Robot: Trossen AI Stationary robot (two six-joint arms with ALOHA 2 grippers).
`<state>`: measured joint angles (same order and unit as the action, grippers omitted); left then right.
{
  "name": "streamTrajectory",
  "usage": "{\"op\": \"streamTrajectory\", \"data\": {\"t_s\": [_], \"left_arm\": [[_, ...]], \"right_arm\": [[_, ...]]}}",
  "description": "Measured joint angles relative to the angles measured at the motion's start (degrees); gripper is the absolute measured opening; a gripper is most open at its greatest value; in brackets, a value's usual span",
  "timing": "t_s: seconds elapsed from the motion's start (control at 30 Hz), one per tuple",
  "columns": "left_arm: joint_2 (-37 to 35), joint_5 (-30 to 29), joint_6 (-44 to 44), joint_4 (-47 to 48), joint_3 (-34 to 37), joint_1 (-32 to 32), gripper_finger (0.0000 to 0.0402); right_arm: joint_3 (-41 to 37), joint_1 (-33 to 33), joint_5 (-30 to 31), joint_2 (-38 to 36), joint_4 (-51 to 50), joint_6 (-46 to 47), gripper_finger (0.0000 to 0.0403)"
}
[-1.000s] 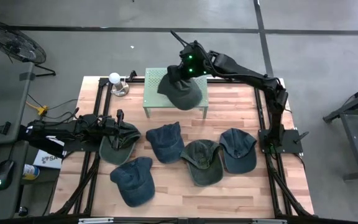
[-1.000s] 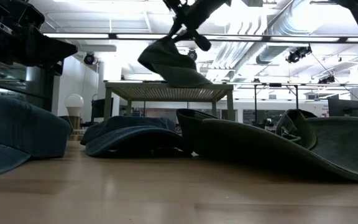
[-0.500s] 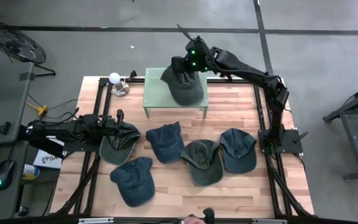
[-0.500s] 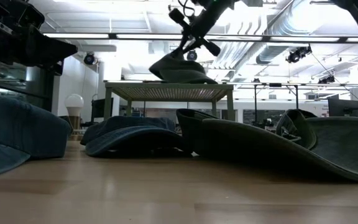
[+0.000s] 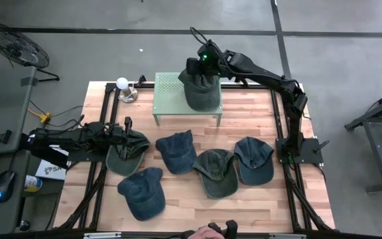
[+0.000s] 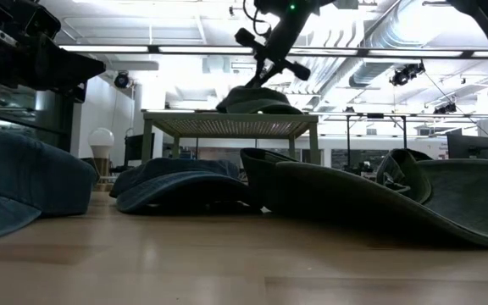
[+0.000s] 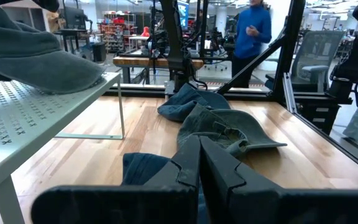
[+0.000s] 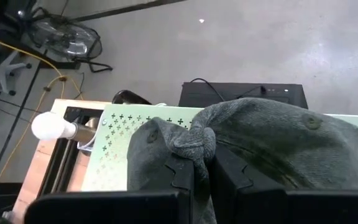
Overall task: Pick & Place hat
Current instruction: Put the top gray cap on the shelf
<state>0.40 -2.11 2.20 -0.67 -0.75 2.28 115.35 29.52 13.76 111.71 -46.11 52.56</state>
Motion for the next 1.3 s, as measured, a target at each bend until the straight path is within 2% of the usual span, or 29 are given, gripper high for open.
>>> {"op": "streamTrajectory", "data": {"t_s": [0.57,1.03,1.3], "left_arm": [[0.01,0.00,0.02,0.01,0.00,0.00,0.0005],[0.01,0.00,0.02,0.00,0.00,0.00,0.0005],[0.01,0.00,0.02,0.01,0.00,0.00,0.0005]], "right_arm": [[0.07,0.48,2.15,2.95,-2.74,2.76,0.0018],[0.07,0.53,1.66,3.43,-2.60,4.01,0.0027],[0.07,0.53,1.33,3.49,-2.70,0.89,0.0074]]}}
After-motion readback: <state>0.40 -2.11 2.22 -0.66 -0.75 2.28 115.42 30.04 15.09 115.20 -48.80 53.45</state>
